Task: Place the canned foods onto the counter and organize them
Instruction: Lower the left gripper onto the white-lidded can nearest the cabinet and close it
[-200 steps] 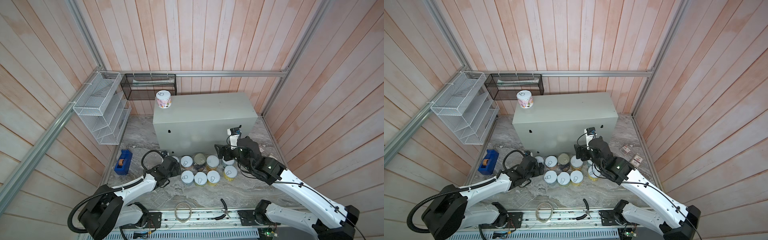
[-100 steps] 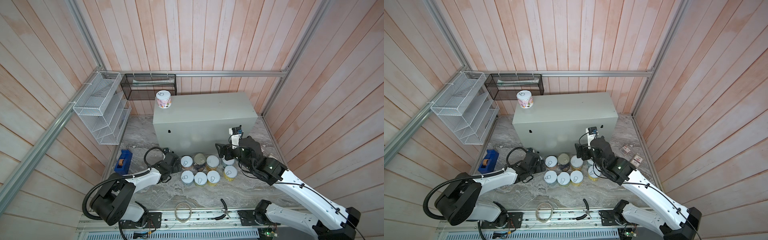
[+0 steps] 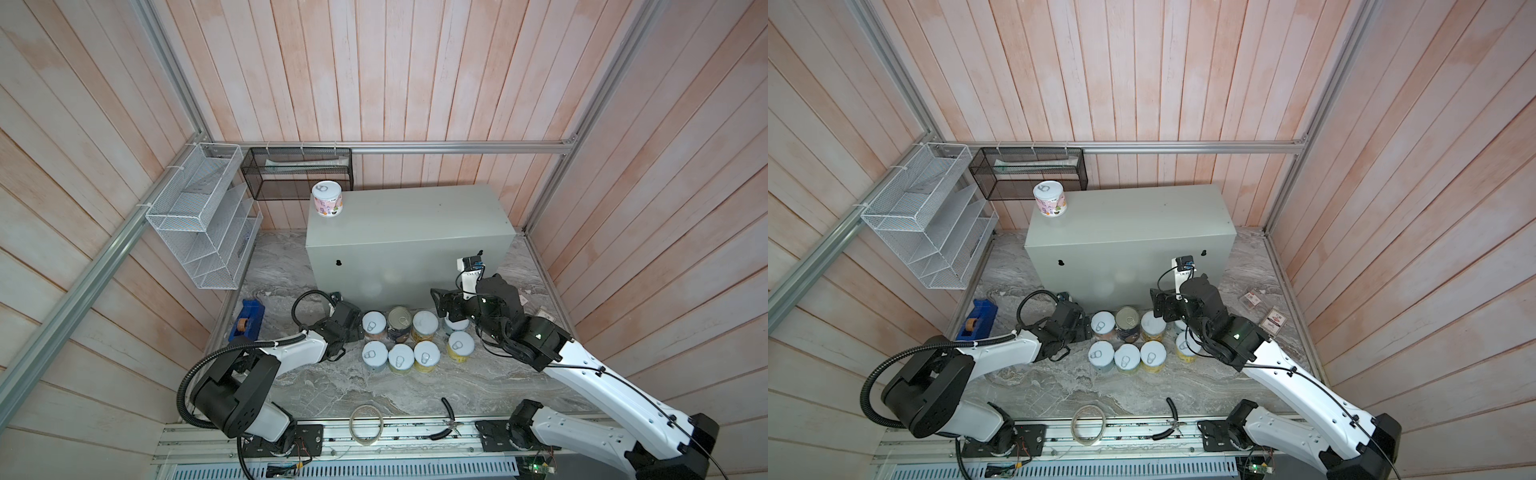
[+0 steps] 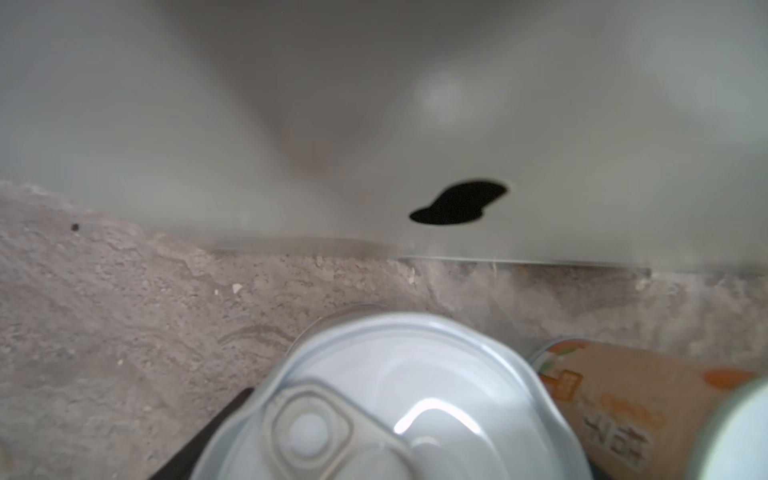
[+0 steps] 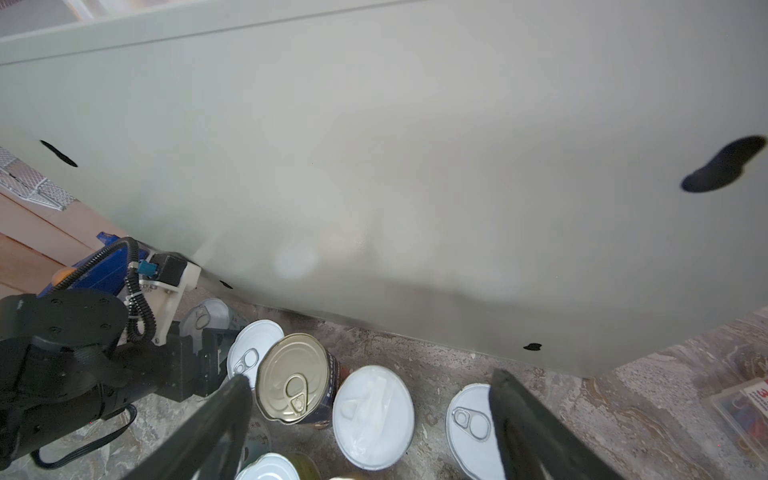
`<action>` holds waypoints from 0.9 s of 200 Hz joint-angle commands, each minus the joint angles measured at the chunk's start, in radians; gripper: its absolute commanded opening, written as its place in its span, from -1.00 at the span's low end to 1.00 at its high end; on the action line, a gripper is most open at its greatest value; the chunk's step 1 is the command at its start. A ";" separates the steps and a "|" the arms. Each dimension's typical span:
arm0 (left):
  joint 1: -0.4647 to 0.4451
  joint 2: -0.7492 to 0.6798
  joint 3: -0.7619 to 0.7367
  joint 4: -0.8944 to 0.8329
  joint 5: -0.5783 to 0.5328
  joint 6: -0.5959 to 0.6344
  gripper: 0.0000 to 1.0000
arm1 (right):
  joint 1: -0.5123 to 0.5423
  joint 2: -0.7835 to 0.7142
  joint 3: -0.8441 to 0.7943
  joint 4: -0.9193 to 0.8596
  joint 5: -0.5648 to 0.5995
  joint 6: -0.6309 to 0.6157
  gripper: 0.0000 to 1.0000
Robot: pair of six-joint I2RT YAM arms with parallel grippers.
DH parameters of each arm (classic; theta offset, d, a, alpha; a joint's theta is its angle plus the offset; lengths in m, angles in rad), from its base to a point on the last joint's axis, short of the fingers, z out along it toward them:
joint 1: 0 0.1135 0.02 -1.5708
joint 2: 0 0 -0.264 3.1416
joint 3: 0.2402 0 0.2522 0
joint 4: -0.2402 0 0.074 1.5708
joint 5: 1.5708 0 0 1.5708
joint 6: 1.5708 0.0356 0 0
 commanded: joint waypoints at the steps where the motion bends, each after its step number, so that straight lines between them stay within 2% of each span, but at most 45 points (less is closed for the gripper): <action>1: 0.008 0.011 -0.006 0.028 -0.067 -0.011 0.67 | -0.005 -0.015 -0.011 0.024 -0.007 -0.006 0.76; 24: 0.008 0.026 -0.009 0.037 -0.091 -0.016 0.62 | -0.010 -0.014 -0.018 0.032 -0.011 -0.008 0.76; 55: 0.008 0.055 0.003 0.032 -0.102 -0.013 0.32 | -0.013 -0.010 -0.026 0.042 -0.017 -0.009 0.76; 71: 0.007 0.061 0.004 0.030 -0.104 -0.012 0.04 | -0.015 -0.007 -0.032 0.045 -0.021 -0.010 0.76; 85: 0.007 0.062 0.011 0.018 -0.103 -0.011 -0.52 | -0.015 -0.009 -0.036 0.049 -0.025 -0.008 0.76; 92: 0.005 0.062 0.015 0.008 -0.104 -0.012 -0.71 | -0.014 -0.011 -0.037 0.052 -0.028 -0.008 0.76; 102: 0.005 0.061 0.021 -0.003 -0.107 -0.011 -0.77 | -0.016 -0.010 -0.040 0.058 -0.031 -0.010 0.76; 110: 0.004 0.060 0.021 -0.010 -0.110 -0.014 -0.93 | -0.016 -0.011 -0.043 0.061 -0.033 -0.011 0.76; 116: 0.005 0.060 0.021 -0.013 -0.113 -0.015 -0.96 | -0.017 -0.010 -0.044 0.063 -0.035 -0.011 0.76; 124: 0.004 0.061 0.021 -0.017 -0.117 -0.016 -0.95 | -0.017 -0.008 -0.046 0.066 -0.037 -0.013 0.76; 128: 0.005 0.063 0.021 -0.020 -0.119 -0.016 -0.85 | -0.019 -0.006 -0.049 0.067 -0.039 -0.014 0.76; 132: 0.004 0.066 0.023 -0.021 -0.121 -0.018 -0.61 | -0.019 -0.006 -0.049 0.068 -0.040 -0.014 0.76; 137: 0.005 0.069 0.021 -0.023 -0.122 -0.020 -0.18 | -0.020 -0.004 -0.050 0.069 -0.041 -0.017 0.76; 141: 0.005 0.072 0.021 -0.023 -0.126 -0.023 0.08 | -0.021 -0.004 -0.049 0.070 -0.042 -0.017 0.76; 150: 0.005 0.076 0.022 -0.022 -0.129 -0.028 0.41 | -0.023 -0.003 -0.049 0.072 -0.044 -0.020 0.76; 161: 0.005 0.083 0.025 -0.022 -0.135 -0.032 0.57 | -0.027 -0.003 -0.050 0.076 -0.048 -0.023 0.77; 180: 0.004 0.100 0.031 -0.014 -0.149 -0.036 0.60 | -0.030 -0.002 -0.050 0.079 -0.055 -0.025 0.76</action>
